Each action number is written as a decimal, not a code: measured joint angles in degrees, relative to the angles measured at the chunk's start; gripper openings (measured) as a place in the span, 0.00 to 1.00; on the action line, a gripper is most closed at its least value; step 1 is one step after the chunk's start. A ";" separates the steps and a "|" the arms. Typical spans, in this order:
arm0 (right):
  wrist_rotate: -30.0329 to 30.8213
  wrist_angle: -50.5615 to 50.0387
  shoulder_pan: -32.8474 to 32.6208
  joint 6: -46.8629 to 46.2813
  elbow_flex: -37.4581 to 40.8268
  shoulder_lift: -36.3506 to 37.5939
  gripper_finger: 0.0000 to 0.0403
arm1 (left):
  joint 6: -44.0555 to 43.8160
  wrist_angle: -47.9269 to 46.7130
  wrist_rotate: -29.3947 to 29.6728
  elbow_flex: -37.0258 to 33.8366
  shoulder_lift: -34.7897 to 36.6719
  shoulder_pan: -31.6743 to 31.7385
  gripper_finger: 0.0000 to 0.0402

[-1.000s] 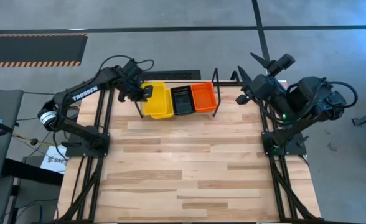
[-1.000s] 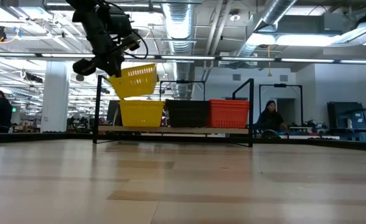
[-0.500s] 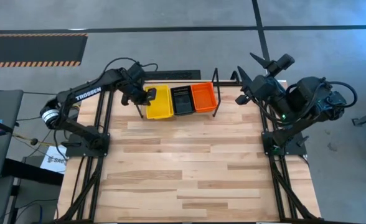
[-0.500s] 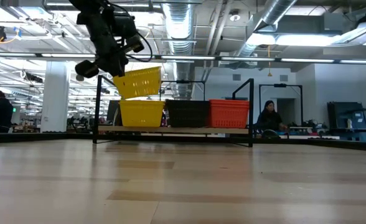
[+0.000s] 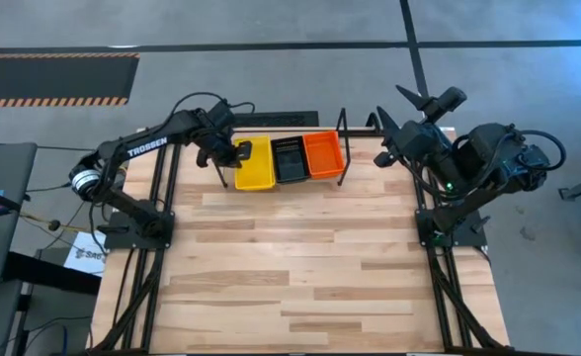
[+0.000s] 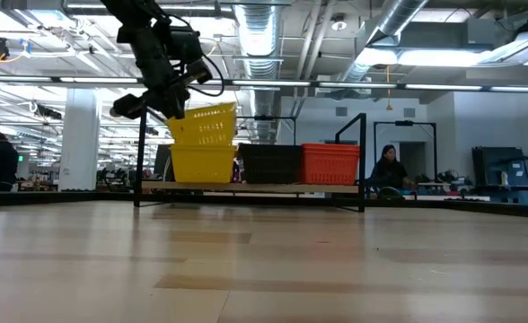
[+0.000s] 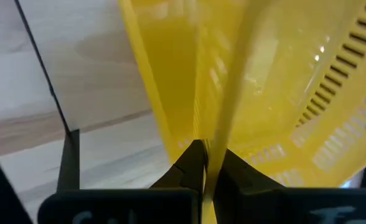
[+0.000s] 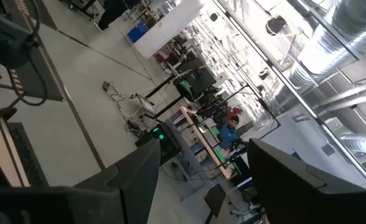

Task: Stack baskets on shelf by color
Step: Stack the yellow bin on top of the yellow bins on the shelf

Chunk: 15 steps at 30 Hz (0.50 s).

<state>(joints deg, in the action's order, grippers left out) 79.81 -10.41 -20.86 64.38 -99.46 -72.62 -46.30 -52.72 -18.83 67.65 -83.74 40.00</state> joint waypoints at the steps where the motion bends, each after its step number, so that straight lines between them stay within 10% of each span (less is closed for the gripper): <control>1: 0.02 -0.02 0.00 0.00 0.00 0.00 0.66 | 0.15 -0.35 0.04 0.01 -0.04 -0.09 0.00; 15: 0.06 -0.13 0.00 0.08 0.00 0.00 0.66 | 0.63 -1.80 0.76 0.01 -0.07 -0.10 0.00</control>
<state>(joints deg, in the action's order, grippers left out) 79.88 -10.55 -20.86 64.46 -99.46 -72.62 -45.67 -54.52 -18.07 67.66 -83.81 39.90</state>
